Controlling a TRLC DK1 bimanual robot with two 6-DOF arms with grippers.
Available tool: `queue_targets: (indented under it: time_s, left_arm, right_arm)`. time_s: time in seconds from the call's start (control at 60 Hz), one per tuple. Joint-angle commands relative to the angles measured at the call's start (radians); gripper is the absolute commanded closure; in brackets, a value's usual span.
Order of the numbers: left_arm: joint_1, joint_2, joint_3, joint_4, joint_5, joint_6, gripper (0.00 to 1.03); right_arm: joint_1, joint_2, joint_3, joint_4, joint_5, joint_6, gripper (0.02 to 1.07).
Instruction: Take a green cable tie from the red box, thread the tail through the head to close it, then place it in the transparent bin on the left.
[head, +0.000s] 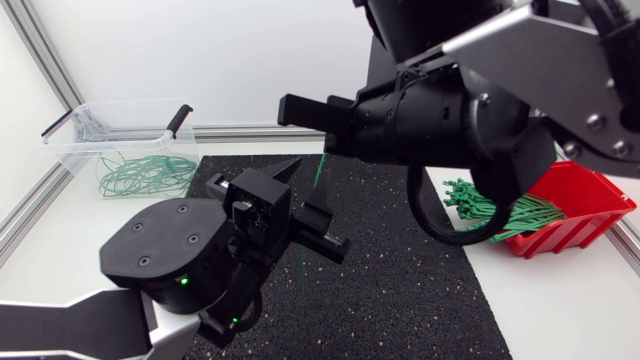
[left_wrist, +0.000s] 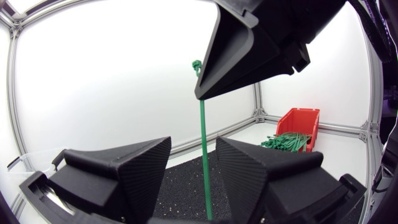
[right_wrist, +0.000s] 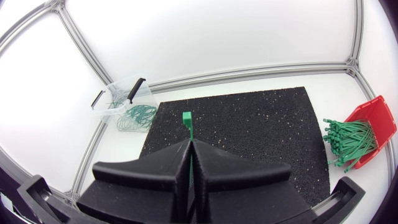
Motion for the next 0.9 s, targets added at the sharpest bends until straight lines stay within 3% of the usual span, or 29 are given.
queue_targets:
  time_s: [0.0, 0.183, 0.3, 0.55, 0.733, 0.883]
  left_arm:
    - [0.01, 0.017, 0.024, 0.022, -0.009, 0.026, 0.57]
    - [0.009, 0.02, 0.025, 0.023, -0.009, 0.034, 0.62]
    - [0.009, 0.029, 0.036, 0.026, -0.009, 0.048, 0.71]
    - [0.009, 0.049, 0.056, 0.026, -0.009, 0.056, 0.72]
    - [0.013, 0.052, 0.062, 0.031, -0.007, 0.056, 0.85]
    - [0.015, 0.051, 0.063, 0.031, -0.007, 0.056, 0.87]
  right_arm:
    - [0.01, 0.019, -0.024, -0.001, 0.021, 0.029, 1.01]
    - [0.01, 0.027, -0.022, -0.001, 0.027, 0.029, 1.01]
    - [0.015, 0.029, -0.021, -0.004, 0.027, 0.03, 1.01]
    - [0.024, 0.035, -0.019, -0.012, 0.027, 0.032, 1.01]
    - [0.025, 0.041, -0.016, -0.015, 0.038, 0.032, 1.01]
    - [0.029, 0.042, -0.013, -0.015, 0.047, 0.032, 1.01]
